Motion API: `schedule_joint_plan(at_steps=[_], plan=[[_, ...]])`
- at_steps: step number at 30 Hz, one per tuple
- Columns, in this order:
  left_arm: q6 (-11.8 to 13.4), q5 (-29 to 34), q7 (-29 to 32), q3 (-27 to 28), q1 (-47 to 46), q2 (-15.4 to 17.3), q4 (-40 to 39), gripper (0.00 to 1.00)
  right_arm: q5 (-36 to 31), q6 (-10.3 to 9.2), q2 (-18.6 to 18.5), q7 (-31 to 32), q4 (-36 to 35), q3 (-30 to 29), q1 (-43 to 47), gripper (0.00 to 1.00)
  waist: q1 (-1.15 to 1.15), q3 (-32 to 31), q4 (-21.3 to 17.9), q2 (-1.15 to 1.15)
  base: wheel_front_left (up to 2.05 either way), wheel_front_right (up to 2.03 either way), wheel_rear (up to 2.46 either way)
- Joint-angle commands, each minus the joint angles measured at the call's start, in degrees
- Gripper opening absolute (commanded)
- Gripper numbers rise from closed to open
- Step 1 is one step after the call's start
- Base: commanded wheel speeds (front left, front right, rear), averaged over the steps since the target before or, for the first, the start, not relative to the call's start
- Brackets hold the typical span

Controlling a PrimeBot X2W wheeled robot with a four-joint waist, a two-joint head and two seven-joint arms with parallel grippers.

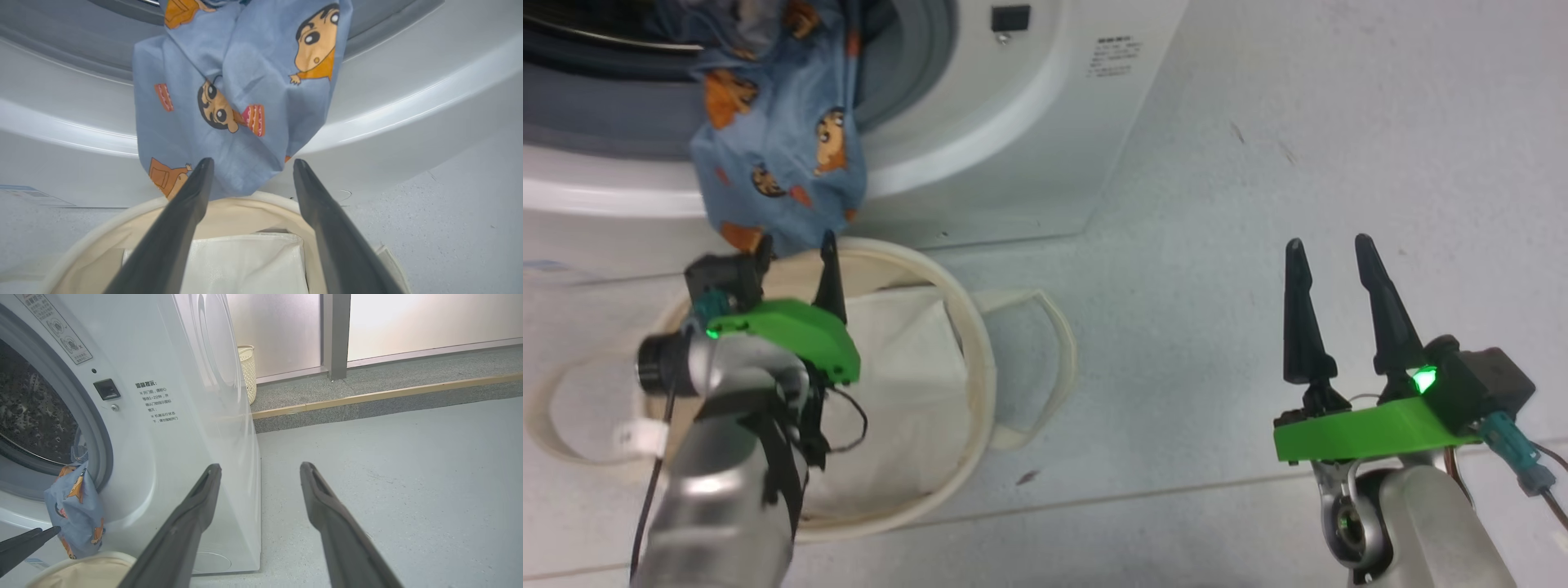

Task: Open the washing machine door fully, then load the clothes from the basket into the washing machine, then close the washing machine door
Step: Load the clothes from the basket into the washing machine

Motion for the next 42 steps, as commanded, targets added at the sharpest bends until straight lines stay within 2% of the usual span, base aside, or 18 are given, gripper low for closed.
schedule_joint_plan(at_steps=[1, 8, 14, 17, 18, 23, 26, 34, 38, 42], plan=[[0.9, 0.1, -0.3, 1.6, -2.4, 1.8, 1.1, 1.00, -0.2, 0.05, 0.1, -0.3, -2.0, 1.2, -0.6, 1.00, 0.00, 2.2, -1.5, 0.00, 0.00, 0.00, 0.00], [3.2, -2.3, -0.2, 4.0, -11.6, 3.0, 11.1, 1.00, 0.5, 0.05, 0.1, -0.3, -2.4, 1.6, -2.3, 1.00, 0.00, 5.2, -2.9, 0.00, 0.00, 0.00, 0.00], [6.5, -2.8, 0.2, 4.5, -16.7, 5.1, 14.0, 1.00, 0.9, 0.05, 0.1, -0.3, -3.2, 1.7, -3.7, 1.00, 0.00, 7.7, -3.6, 0.00, 0.00, 0.00, 0.00], [6.3, -3.1, 0.2, 4.4, -18.0, 5.7, 14.4, 0.98, 1.1, 0.05, 0.1, -0.3, -3.4, 1.7, -4.0, 1.00, 0.00, 8.4, -3.8, 0.00, 0.00, 0.00, 0.00], [5.8, -3.4, 0.2, 4.6, -18.3, 5.8, 14.5, 0.00, 1.1, 0.05, 0.1, -0.3, -3.4, 1.6, -4.1, 1.00, 0.00, 8.5, -3.8, 0.00, 0.00, 0.00, 0.00], [1.0, -5.0, -0.1, 5.1, -19.4, 5.8, 14.5, 0.00, 1.2, 0.05, 0.1, -0.3, -3.5, 1.7, -4.2, 1.00, 0.00, 8.6, -3.3, 0.00, 0.00, 0.00, 0.00], [-0.4, -4.9, -0.2, 4.6, -19.4, 5.6, 13.8, 0.00, 1.1, 0.05, 0.1, -0.3, -3.4, 1.6, -4.2, 1.00, 0.00, 8.1, -2.6, 0.00, 0.00, 0.00, 0.00], [-8.2, -7.5, -0.3, 6.1, -16.0, 3.7, 6.1, 0.00, 1.1, 0.05, 0.1, -0.3, -3.0, 2.0, -3.8, 1.00, 0.00, 5.2, 0.2, 0.00, 0.00, 0.00, 0.00], [-9.8, -9.7, -0.3, 8.0, -15.2, 3.2, 1.2, 0.00, 1.1, 0.05, 0.1, -0.3, -2.6, 2.2, -3.2, 1.00, 0.00, 4.0, 1.1, 0.00, 0.00, 0.00, 0.00], [-10.0, -8.5, -0.3, 9.3, -15.5, 4.2, -6.3, 0.00, 1.2, 0.05, 0.1, -0.3, -2.8, 2.5, -3.1, 1.00, 0.00, 4.1, 1.1, 0.00, 0.00, 0.00, 0.00]])
